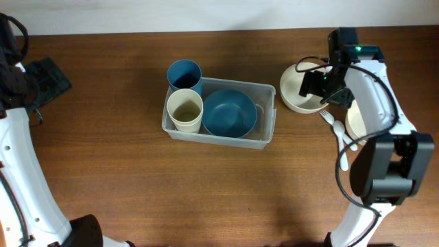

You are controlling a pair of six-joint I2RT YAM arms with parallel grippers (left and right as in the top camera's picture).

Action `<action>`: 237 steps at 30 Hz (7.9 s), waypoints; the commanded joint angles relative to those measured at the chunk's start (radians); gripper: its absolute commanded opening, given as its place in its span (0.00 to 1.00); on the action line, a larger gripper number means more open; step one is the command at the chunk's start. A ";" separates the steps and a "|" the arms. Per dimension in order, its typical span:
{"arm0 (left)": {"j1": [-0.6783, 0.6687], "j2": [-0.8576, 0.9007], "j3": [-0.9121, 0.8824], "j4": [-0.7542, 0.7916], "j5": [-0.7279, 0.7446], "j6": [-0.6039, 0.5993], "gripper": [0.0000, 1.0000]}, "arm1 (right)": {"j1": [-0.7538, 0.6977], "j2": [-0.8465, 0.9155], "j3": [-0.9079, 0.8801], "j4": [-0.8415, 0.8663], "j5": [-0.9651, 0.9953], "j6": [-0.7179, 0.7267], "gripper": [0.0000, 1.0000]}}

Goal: Pack container
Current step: 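Move the right gripper to the back beige bowl and grasp its rim, then lift the beige bowl and carry it over the blue bowl, then lower the beige bowl into the blue bowl and open the right gripper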

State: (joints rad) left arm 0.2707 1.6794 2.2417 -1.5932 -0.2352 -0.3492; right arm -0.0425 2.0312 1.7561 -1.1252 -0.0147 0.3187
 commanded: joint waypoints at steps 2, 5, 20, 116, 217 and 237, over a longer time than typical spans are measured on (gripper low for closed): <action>0.003 0.003 -0.003 -0.001 0.004 -0.010 0.99 | 0.001 0.042 0.018 0.010 0.026 0.048 0.91; 0.003 0.003 -0.003 -0.001 0.004 -0.010 1.00 | -0.002 0.060 0.018 0.019 0.026 0.079 0.90; 0.003 0.003 -0.003 -0.001 0.004 -0.010 0.99 | -0.019 0.180 0.016 0.066 -0.053 0.147 0.74; 0.003 0.003 -0.003 -0.001 0.004 -0.010 0.99 | 0.311 0.219 0.406 -0.403 -0.340 -0.388 0.04; 0.003 0.003 -0.003 -0.001 0.004 -0.010 1.00 | 0.390 0.249 0.386 -0.313 -0.198 -0.351 0.04; 0.003 0.003 -0.003 -0.001 0.004 -0.010 1.00 | 0.388 0.249 0.290 -0.241 -0.206 -0.352 0.04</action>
State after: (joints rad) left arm 0.2707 1.6794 2.2417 -1.5929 -0.2352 -0.3492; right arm 0.3412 2.2826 2.0510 -1.3705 -0.2146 -0.0303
